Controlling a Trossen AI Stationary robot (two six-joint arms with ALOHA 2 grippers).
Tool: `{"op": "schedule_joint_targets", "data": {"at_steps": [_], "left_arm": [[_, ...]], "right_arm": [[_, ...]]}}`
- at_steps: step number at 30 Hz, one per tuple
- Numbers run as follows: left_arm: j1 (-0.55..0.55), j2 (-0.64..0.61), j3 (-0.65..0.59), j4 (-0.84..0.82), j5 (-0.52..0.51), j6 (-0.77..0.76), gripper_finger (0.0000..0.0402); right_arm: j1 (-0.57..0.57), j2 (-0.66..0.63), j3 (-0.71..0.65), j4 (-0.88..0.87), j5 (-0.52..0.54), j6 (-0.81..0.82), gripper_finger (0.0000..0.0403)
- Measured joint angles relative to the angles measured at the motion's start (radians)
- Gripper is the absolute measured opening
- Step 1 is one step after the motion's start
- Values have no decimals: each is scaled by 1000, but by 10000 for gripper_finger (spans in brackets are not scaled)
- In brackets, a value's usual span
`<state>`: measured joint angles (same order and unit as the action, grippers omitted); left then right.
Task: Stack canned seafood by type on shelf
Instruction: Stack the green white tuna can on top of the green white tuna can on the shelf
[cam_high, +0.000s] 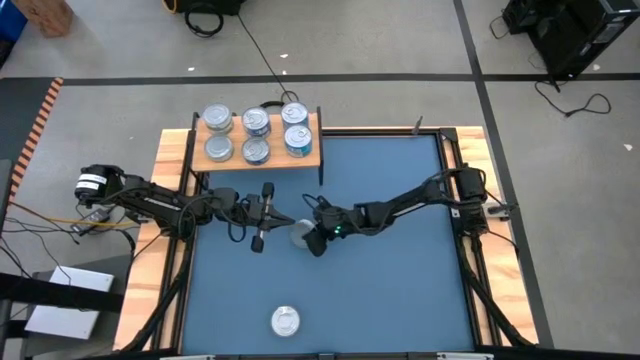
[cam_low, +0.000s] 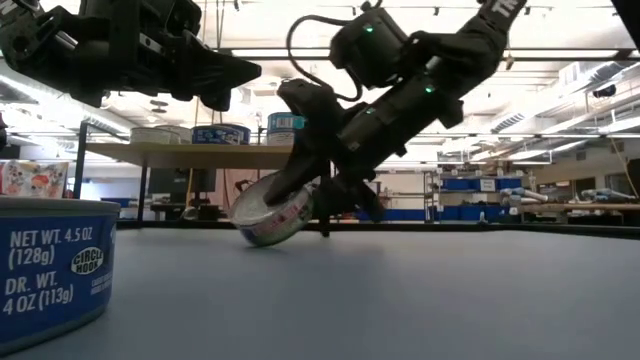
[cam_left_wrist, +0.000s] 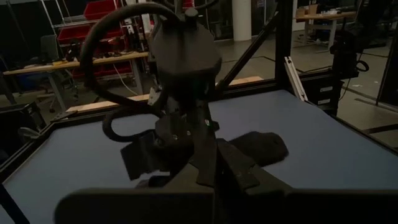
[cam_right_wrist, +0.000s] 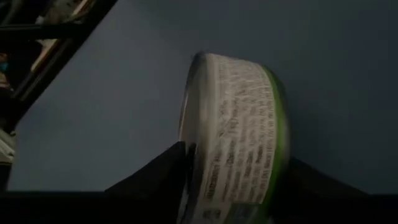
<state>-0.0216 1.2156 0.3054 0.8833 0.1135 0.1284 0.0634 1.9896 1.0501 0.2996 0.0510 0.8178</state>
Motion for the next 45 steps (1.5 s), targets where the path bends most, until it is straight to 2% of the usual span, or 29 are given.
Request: {"op": "schedule_joint_targets", "data": {"at_steps": [8, 13, 19, 29, 36, 42, 45], "left_arm": [[-1, 0, 0, 0, 1, -1, 5], [-15, 0, 1, -15, 29, 6, 5], [-63, 0, 2, -85, 28, 53, 5], [-141, 0, 1, -189, -49, 52, 5], [-196, 0, 1, -229, -80, 51, 5], [-236, 0, 1, -286, -194, 47, 5], [-234, 0, 1, -311, -237, -20, 5]], "right_arm": [[-8, -10, 96, -235, 68, -69, 242], [-5, -21, 136, -329, 82, -198, 260], [15, -44, 162, -399, 78, -296, 261], [22, -47, 163, -533, 79, -411, 254], [76, -48, 164, -537, 89, -579, 204], [130, -48, 164, -539, 132, -647, 113], [150, -58, 163, -551, 151, -669, 68]]}}
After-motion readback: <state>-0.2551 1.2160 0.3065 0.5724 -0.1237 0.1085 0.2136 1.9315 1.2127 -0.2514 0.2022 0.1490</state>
